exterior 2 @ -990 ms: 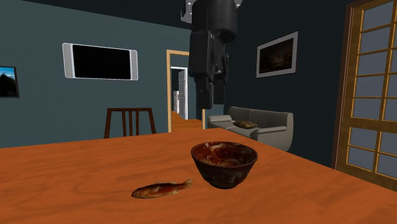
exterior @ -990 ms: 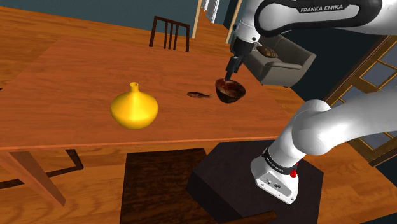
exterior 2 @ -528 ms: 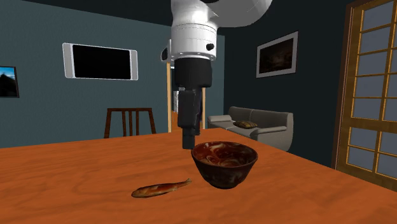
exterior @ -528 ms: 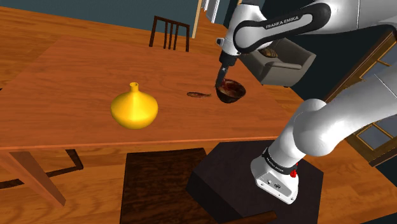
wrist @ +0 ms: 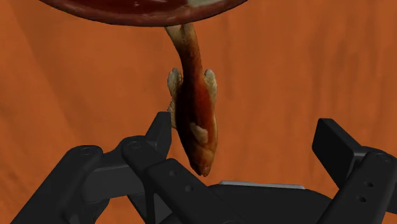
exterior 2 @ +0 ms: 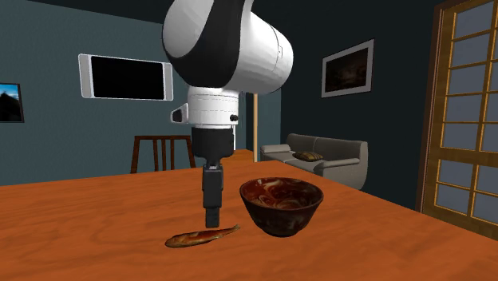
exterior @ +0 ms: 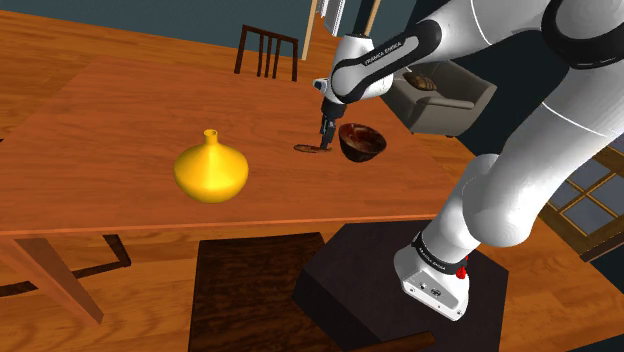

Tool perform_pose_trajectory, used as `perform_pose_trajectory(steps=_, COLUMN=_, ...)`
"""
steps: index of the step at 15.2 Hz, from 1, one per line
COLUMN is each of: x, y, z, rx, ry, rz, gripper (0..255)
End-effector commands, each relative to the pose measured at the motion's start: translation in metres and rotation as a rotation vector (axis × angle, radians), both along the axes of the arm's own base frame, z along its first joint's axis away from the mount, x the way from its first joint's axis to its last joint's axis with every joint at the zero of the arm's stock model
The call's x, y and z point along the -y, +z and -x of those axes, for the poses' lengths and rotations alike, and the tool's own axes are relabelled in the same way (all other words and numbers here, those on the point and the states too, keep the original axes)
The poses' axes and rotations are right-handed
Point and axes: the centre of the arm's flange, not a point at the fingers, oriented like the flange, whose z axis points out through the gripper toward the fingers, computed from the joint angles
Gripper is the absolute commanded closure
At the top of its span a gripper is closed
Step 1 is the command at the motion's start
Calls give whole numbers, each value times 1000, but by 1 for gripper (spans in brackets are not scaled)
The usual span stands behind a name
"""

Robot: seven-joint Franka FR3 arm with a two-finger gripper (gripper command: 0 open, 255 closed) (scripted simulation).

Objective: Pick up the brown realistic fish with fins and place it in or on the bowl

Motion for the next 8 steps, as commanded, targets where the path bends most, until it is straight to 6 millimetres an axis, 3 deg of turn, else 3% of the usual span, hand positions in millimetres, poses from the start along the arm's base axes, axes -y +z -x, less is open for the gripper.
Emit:
perform_pose_trajectory(steps=1, x=-1, y=-19, z=-13, rx=2, ry=66, rz=0, gripper=0)
perform_pose_trajectory(steps=8, x=-2, y=-56, z=-14, rx=2, ry=66, rz=0, gripper=0)
